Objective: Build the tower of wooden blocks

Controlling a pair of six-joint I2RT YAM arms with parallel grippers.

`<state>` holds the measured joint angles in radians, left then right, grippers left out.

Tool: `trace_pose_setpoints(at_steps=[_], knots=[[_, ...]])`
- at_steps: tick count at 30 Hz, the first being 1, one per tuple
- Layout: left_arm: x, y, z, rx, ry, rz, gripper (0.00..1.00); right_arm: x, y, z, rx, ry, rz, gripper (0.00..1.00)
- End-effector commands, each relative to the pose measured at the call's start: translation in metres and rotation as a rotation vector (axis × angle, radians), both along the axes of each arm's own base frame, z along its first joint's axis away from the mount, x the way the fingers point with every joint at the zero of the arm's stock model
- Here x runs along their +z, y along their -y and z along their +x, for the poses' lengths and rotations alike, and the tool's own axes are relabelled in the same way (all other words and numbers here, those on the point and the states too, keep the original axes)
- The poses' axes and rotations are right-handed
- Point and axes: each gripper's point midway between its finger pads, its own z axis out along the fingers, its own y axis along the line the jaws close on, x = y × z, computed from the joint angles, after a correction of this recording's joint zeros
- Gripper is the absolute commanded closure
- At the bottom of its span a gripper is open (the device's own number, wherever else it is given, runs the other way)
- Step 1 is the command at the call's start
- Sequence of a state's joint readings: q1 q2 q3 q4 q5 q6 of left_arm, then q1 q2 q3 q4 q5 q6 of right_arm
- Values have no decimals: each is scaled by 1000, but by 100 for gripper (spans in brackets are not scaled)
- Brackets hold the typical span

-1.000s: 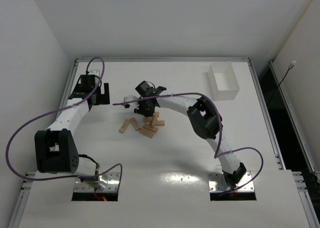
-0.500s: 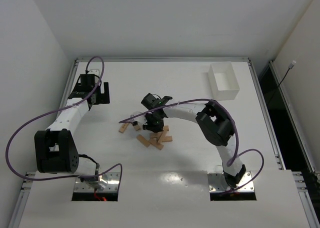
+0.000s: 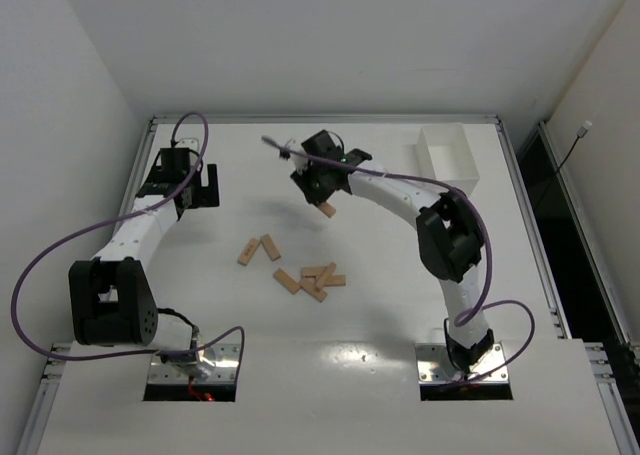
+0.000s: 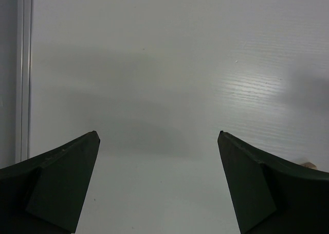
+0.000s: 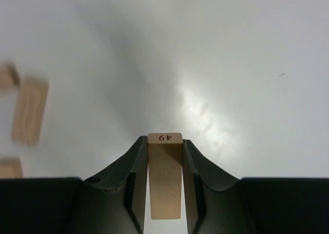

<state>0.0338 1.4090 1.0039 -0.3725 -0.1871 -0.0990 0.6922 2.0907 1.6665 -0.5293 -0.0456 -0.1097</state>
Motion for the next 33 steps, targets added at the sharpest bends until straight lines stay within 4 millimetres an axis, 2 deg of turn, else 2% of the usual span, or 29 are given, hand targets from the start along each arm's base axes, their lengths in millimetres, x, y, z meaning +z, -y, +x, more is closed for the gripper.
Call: trace_pose_setpoints(at_steps=[1, 2, 4, 5, 6, 7, 11, 15, 25, 26, 27, 33], knots=[[15, -2, 8, 20, 47, 1, 1, 29, -7, 45, -438, -18, 170, 100], [16, -2, 10, 20, 56, 1, 1, 32, -1, 51, -507, -26, 171, 100], [12, -4, 7, 28, 46, 8, 1, 23, 3, 55, -624, -98, 214, 100], [12, -4, 7, 28, 45, 8, 1, 13, 2, 51, -654, -138, 208, 100], [12, -4, 7, 28, 45, 8, 1, 13, 1, 51, -681, -151, 224, 100], [12, -4, 7, 28, 45, 8, 1, 5, 10, 51, -748, -139, 204, 100], [10, -5, 9, 41, 47, 8, 1, -8, 15, 41, -864, -168, 195, 100], [6, -5, 9, 40, 37, 8, 1, -16, 14, 36, -893, -183, 176, 100], [3, -7, 9, 47, 27, 14, 1, -64, 20, 29, -943, -235, 91, 100], [3, -7, 9, 47, 27, 14, 1, -61, 20, 32, -946, -222, 97, 100], [3, -7, 9, 47, 27, 14, 1, -70, 21, 31, -949, -231, 76, 100], [0, -7, 10, 47, 18, 14, 1, -75, 20, 38, -950, -213, 62, 100]])
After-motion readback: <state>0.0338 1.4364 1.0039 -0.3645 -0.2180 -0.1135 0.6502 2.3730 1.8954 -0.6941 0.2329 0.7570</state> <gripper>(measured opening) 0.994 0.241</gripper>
